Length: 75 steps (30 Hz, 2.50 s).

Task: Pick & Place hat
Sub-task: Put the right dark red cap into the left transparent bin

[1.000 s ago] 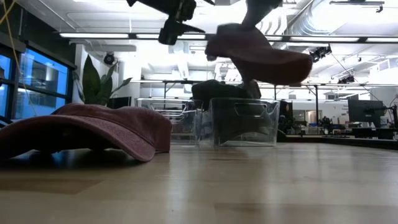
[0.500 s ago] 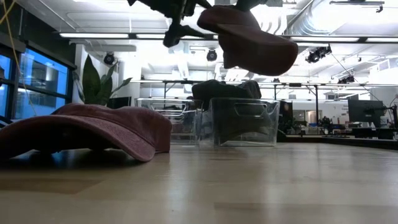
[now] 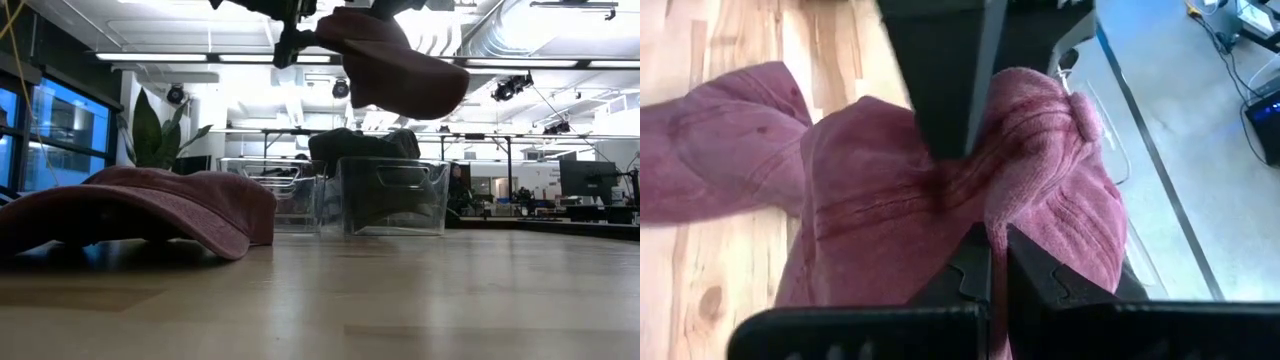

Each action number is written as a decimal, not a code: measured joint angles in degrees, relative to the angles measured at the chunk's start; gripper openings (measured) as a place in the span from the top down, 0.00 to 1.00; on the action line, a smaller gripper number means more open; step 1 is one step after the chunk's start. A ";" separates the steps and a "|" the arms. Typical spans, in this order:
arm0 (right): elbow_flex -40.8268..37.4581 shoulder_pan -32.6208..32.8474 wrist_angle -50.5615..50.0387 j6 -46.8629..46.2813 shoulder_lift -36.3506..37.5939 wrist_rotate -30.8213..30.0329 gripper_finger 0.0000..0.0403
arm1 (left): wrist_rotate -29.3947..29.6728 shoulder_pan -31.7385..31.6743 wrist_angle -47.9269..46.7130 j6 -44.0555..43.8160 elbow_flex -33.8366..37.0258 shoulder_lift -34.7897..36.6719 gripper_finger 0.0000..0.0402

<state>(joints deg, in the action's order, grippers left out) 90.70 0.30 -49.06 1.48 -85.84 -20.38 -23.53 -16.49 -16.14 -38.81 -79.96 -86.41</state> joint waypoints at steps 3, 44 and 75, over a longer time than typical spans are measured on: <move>0.00 -0.50 0.96 0.02 0.00 0.36 1.00 | -1.15 0.00 0.13 -0.02 0.00 0.00 0.33; -0.01 -1.06 4.57 1.14 -0.02 0.40 1.00 | 0.03 0.00 2.51 -0.44 0.00 0.00 0.99; 0.00 -1.01 -8.60 -9.36 12.96 -8.75 0.43 | -4.51 0.00 -3.70 1.27 0.00 0.46 1.00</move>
<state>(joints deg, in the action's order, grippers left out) 90.70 -0.71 -57.66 -7.88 -72.88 -29.13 -28.04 -16.49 -19.84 -37.54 -79.96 -85.96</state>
